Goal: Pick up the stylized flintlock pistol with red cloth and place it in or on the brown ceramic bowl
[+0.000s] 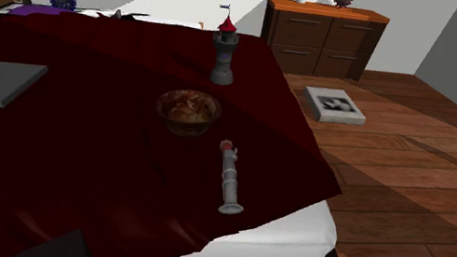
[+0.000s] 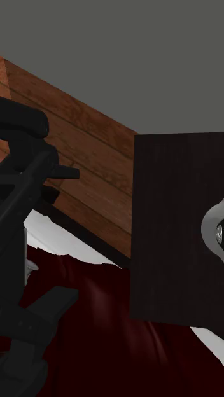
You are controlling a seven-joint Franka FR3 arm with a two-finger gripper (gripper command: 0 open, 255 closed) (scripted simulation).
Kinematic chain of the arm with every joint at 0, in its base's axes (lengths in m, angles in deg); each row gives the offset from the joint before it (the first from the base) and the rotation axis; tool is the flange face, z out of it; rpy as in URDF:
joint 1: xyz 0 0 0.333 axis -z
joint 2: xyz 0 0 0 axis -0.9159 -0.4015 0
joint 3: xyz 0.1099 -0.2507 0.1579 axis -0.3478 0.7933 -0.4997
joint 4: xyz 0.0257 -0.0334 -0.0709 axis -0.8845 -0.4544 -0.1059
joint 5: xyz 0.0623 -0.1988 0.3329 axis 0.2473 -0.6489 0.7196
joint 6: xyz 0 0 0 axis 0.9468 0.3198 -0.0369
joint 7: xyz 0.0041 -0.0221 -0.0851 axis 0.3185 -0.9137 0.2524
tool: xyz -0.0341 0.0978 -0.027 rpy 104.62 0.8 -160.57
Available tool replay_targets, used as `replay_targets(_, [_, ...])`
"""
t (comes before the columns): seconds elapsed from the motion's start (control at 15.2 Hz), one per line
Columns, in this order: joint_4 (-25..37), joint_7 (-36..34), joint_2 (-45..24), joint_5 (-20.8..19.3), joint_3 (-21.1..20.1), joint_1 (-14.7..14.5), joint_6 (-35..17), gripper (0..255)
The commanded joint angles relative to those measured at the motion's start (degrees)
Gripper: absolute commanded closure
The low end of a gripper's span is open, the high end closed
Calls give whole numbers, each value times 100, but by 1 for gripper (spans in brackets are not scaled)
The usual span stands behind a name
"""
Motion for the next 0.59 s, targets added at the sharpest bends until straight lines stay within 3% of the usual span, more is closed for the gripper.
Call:
replay_targets(0.0, [0, 0, 0, 0, 0, 0, 0, 0])
replay_targets(0.53, [-565, 562, -959, 14, 85, -366, -1785, 0])
